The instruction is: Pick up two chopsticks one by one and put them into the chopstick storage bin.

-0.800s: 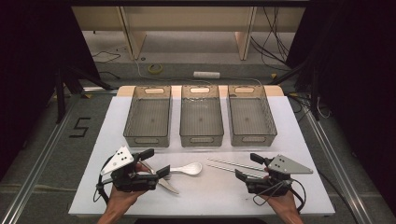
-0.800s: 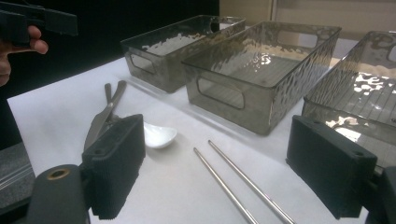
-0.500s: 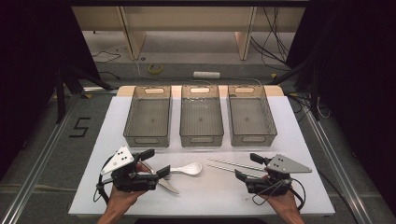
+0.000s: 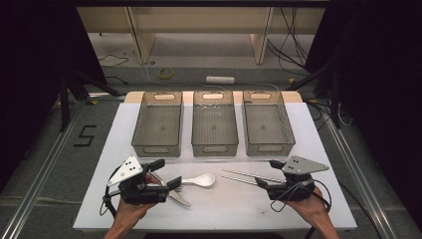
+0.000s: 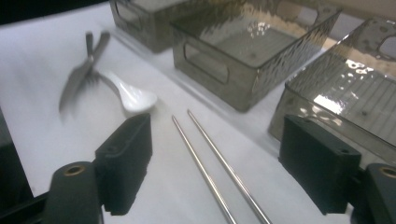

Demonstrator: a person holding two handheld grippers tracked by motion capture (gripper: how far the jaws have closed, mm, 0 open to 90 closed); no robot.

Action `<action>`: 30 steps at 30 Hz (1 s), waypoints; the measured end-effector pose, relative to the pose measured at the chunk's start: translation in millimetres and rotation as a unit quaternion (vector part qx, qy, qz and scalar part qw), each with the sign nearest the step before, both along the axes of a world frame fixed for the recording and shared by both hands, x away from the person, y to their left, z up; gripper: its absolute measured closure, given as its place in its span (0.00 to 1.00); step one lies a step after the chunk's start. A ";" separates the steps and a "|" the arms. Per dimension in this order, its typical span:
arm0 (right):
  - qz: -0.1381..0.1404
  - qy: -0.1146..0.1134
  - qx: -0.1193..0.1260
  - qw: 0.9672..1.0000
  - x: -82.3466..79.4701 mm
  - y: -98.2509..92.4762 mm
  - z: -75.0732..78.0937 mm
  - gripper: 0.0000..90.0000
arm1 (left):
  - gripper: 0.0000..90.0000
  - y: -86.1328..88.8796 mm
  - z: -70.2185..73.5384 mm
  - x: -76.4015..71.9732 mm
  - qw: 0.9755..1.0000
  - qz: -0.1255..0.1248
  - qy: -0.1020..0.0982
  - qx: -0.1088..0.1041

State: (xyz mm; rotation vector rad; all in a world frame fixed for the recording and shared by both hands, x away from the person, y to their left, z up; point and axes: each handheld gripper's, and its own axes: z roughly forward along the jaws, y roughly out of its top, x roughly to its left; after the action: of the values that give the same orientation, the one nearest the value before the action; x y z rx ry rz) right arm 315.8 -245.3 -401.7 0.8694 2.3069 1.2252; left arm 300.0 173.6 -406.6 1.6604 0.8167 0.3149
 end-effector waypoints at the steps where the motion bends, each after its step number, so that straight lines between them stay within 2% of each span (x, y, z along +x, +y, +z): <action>1: 0.000 0.000 0.000 1.000 0.0 0.0 0.0 0.30 | 0.17 0.0 0.0 -0.1 1.000 0.001 0.001 -0.002; 4: 0.011 0.018 -0.044 0.999 5.0 0.9 2.5 0.33 | 0.17 0.0 0.0 0.0 1.000 0.002 0.001 -0.002; 6: 0.018 0.035 -0.073 0.997 9.3 2.5 3.2 0.33 | 0.17 0.0 0.0 0.0 1.000 0.002 0.001 -0.001; 7: 0.021 0.043 -0.087 0.995 11.8 3.4 3.1 0.34 | 0.17 -0.1 -0.1 0.2 1.000 0.002 0.001 -0.001; 8: 0.031 0.063 -0.115 0.991 17.0 4.7 2.2 0.35 | 0.17 -0.2 -0.1 0.2 1.000 0.002 0.001 -0.001; 9: 0.031 0.063 -0.115 0.991 17.0 4.7 2.2 0.35 | 0.17 -0.2 -0.1 0.3 1.000 0.002 0.001 -0.001; 12: 0.033 0.082 -0.143 0.986 23.6 5.4 -0.5 0.39 | 0.17 -0.1 0.0 0.0 1.000 0.002 0.001 -0.002; 14: 0.037 0.099 -0.159 0.982 28.0 4.4 -3.9 0.41 | 0.17 0.0 0.0 0.0 1.000 0.002 0.001 -0.002; 15: 0.036 0.115 -0.180 0.976 32.3 3.2 -8.6 0.42 | 0.17 0.1 0.1 0.1 1.000 0.002 0.001 -0.002; 16: 0.036 0.115 -0.180 0.976 32.3 3.2 -8.6 0.42 | 0.17 0.0 0.0 0.2 1.000 0.001 0.002 -0.003; 18: 0.034 0.134 -0.199 0.970 36.6 2.0 -14.2 0.44 | 0.17 0.6 0.1 0.7 1.000 -0.002 0.004 -0.005; 22: 0.035 0.162 -0.219 0.961 44.7 1.4 -24.3 0.48 | 0.17 0.7 0.0 0.8 1.000 -0.001 0.005 -0.006; 23: 0.039 0.172 -0.233 0.956 48.5 2.1 -29.2 0.52 | 0.17 0.5 0.1 0.7 1.000 -0.001 0.004 -0.005; 24: 0.039 0.172 -0.233 0.956 48.5 2.1 -29.2 0.52 | 0.17 0.2 0.0 0.6 1.000 -0.001 0.004 -0.005; 26: 0.038 0.181 -0.245 0.952 51.0 3.5 -32.7 0.54 | 0.17 0.0 -0.1 0.7 1.000 -0.001 0.004 -0.005; 27: 0.040 0.185 -0.251 0.949 52.0 4.4 -33.5 0.55 | 0.17 0.0 -0.2 0.8 1.000 -0.001 0.005 -0.005; 28: 0.047 0.191 -0.262 0.945 53.2 6.5 -35.3 0.58 | 0.17 -0.1 -0.2 0.7 1.000 -0.002 0.006 -0.006; 29: 0.047 0.191 -0.262 0.945 53.2 6.5 -35.3 0.58 | 0.17 -0.1 -0.2 0.8 1.000 -0.002 0.005 -0.006; 30: 0.048 0.193 -0.267 0.943 53.6 7.9 -36.3 0.59 | 0.17 -0.2 -0.3 0.8 1.000 -0.002 0.006 -0.006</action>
State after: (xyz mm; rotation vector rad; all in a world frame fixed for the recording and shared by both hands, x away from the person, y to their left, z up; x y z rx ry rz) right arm 369.4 -237.4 -438.0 0.8513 2.8146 0.4223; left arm 300.8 173.4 -406.9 1.6536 0.8224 0.2980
